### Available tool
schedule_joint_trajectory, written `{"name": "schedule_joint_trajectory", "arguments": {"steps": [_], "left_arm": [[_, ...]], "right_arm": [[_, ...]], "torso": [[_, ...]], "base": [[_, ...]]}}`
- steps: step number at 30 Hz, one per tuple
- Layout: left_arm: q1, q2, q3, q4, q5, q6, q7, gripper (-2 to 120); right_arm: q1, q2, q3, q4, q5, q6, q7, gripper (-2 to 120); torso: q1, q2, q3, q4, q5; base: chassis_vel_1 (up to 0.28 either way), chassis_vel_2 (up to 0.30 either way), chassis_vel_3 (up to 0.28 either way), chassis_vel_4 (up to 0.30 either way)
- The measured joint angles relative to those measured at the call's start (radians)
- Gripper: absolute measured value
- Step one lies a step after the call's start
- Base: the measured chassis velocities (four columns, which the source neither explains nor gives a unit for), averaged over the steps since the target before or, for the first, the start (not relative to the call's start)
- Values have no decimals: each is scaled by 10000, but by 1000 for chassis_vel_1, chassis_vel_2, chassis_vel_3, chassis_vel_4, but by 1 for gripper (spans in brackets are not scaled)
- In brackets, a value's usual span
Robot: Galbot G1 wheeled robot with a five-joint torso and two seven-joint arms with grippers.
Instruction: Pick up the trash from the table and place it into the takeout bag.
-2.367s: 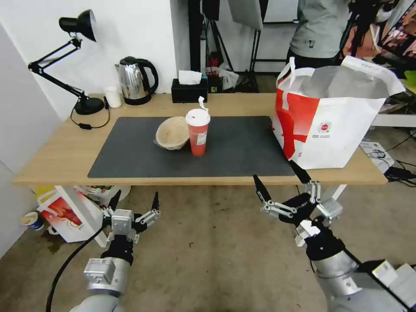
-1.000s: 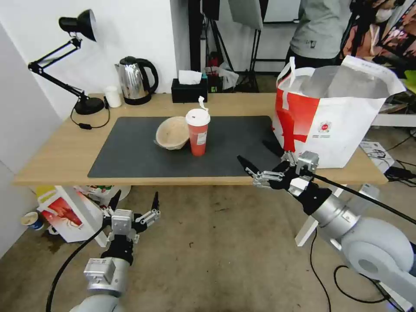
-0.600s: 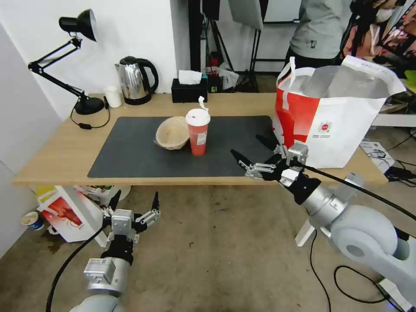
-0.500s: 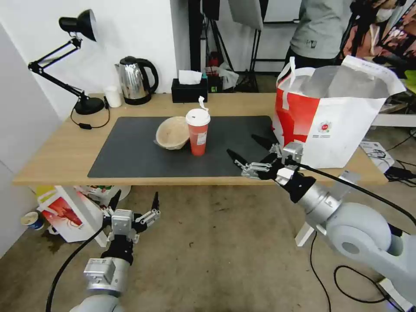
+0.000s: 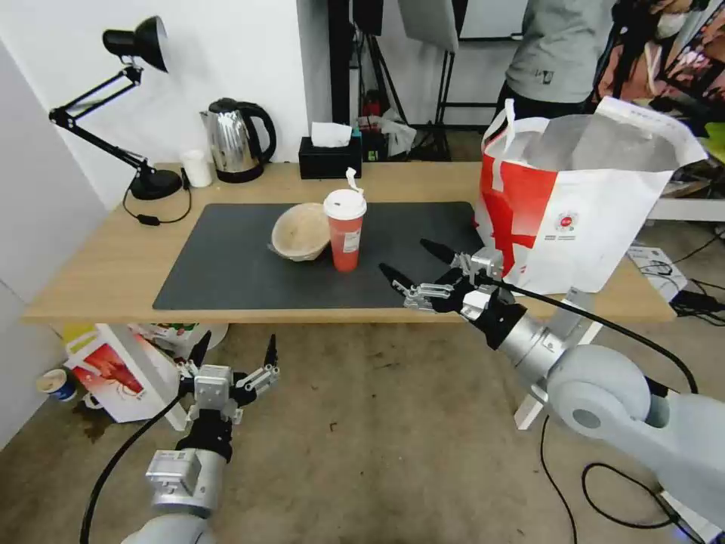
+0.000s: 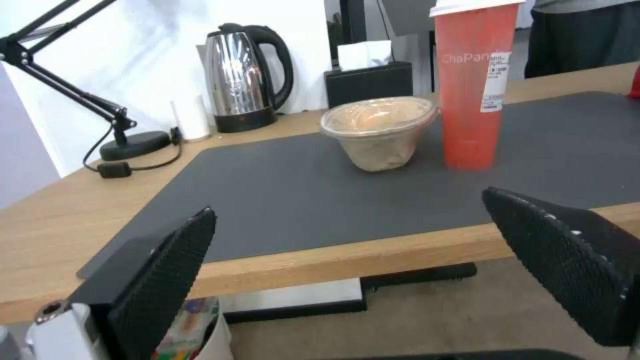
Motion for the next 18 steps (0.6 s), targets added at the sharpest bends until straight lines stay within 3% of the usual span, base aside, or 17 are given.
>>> {"name": "schedule_joint_trajectory", "arguments": {"steps": [18], "left_arm": [[0, 0, 0, 0, 0, 0, 0, 100]], "right_arm": [[1628, 870, -1207, -1254, -201, -8, 0, 100]], "torso": [[0, 1, 0, 0, 0]], "base": [[0, 0, 0, 0]]}}
